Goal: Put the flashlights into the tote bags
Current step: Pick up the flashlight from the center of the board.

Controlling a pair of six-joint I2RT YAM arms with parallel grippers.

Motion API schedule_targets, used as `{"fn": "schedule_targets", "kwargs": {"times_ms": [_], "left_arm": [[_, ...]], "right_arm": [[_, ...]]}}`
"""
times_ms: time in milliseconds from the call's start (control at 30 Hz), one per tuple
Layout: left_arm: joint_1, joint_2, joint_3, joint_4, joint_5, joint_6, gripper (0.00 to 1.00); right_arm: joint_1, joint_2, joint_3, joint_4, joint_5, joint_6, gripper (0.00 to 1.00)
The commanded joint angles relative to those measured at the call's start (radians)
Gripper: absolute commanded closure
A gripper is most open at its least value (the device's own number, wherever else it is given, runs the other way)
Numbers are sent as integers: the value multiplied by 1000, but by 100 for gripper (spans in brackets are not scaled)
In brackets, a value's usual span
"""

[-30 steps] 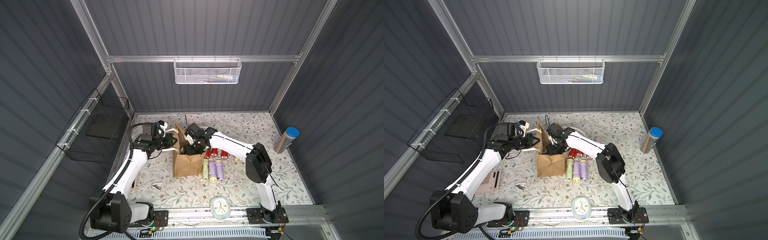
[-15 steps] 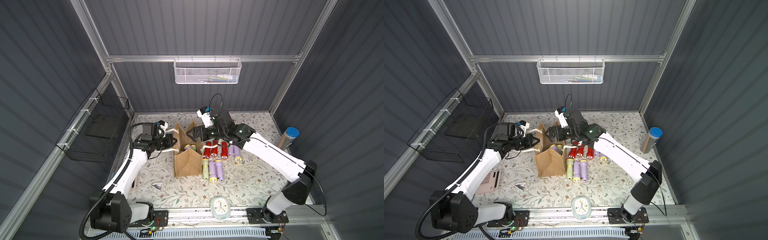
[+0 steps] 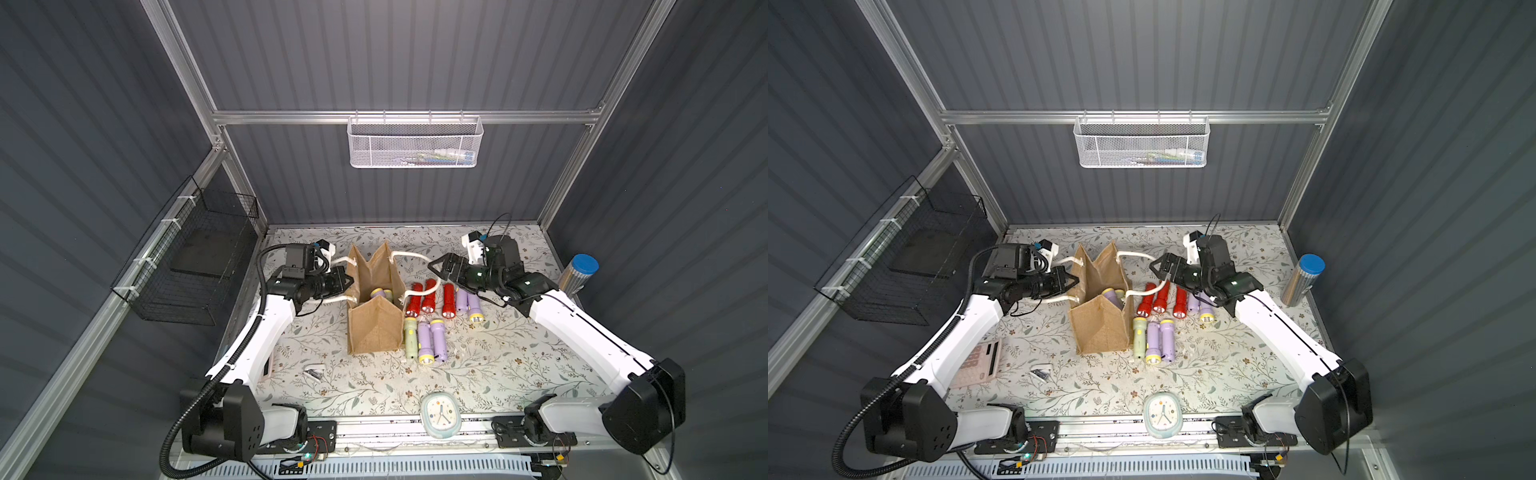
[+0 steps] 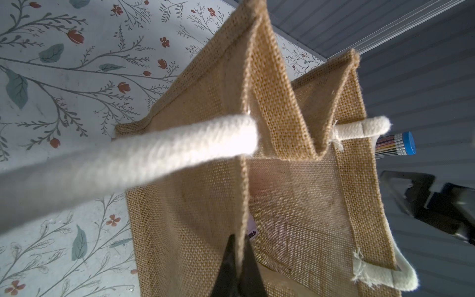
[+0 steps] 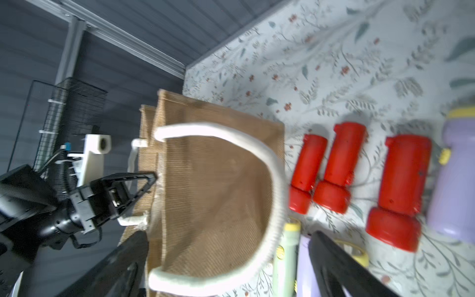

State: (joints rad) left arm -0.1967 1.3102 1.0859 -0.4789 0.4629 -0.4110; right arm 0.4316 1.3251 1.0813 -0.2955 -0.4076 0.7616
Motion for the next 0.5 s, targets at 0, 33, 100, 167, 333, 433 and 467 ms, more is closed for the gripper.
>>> {"fn": "schedule_targets", "kwargs": {"times_ms": [0, 33, 100, 167, 333, 433, 467], "left_arm": [[-1, 17, 37, -44, -9, 5, 100], [-3, 15, 38, -44, -9, 3, 100], [-3, 12, 40, -43, -10, 0, 100], [-3, 12, 43, -48, -12, -1, 100], [-3, 18, 47, -54, -11, 0, 100], [-4, 21, 45, -50, -11, 0, 100], [-4, 22, 45, -50, -10, -1, 100]], "right_arm": [[-1, -16, -80, -86, -81, 40, 8], [-2, -39, -112, -114, -48, 42, 10], [-2, -85, -159, -165, 19, 43, 9], [-1, -119, -190, -250, 97, 38, 2], [0, -126, -250, -397, 178, 16, 7], [5, -123, -301, -385, 161, 25, 7], [7, -118, -311, -377, 157, 25, 8]]}}
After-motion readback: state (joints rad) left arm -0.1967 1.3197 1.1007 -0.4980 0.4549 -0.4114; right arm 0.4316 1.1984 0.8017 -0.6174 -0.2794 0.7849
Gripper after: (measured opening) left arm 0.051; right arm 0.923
